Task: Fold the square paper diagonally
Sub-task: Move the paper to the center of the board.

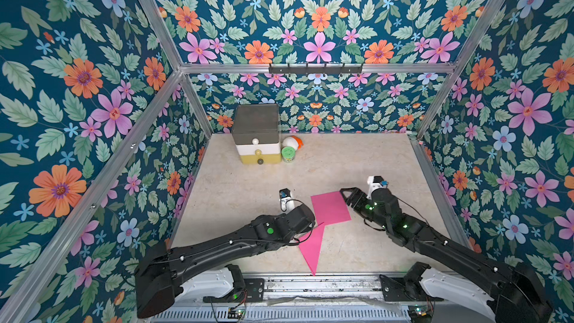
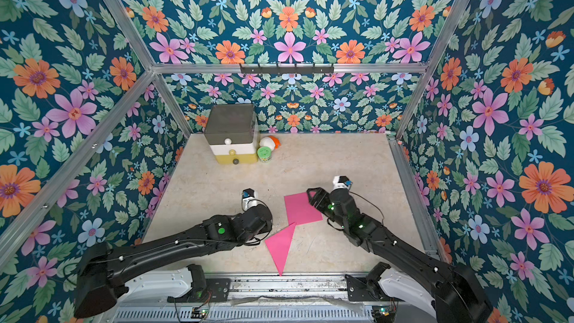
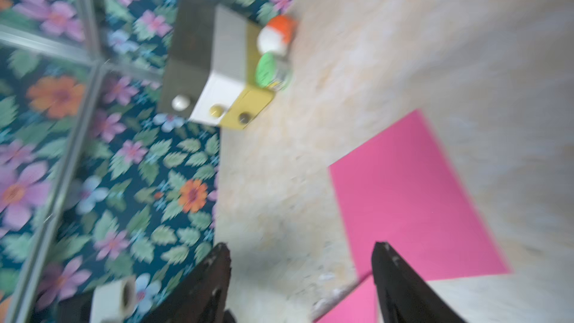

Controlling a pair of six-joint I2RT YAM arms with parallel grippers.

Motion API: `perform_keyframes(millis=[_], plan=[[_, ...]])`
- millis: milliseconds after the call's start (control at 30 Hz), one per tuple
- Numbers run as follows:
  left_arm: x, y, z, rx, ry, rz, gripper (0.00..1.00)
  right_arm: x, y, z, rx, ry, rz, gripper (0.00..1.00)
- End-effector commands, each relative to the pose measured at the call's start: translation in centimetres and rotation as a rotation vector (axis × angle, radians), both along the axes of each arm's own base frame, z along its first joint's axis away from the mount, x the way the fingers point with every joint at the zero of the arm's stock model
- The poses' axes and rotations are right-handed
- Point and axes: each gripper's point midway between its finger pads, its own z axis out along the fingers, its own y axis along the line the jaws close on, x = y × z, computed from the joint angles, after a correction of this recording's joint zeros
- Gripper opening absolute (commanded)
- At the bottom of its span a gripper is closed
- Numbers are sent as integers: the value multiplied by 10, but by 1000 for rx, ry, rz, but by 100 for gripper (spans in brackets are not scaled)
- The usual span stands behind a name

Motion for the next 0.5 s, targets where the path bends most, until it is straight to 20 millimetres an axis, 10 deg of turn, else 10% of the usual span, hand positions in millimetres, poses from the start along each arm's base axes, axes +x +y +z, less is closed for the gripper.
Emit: perform_keyframes(millis=[0,167,467], plan=[[-8,-65,12,-226,-10,-210,19,-25,-47,-52,-153,187,-24,76],[-37,-86,-39,-208,156,-341,22,-29,-58,-74,-178,236,-19,76],[-74,-20,-112,-62,348,-275,5,-34,-52,-87,-147,249,9,66]])
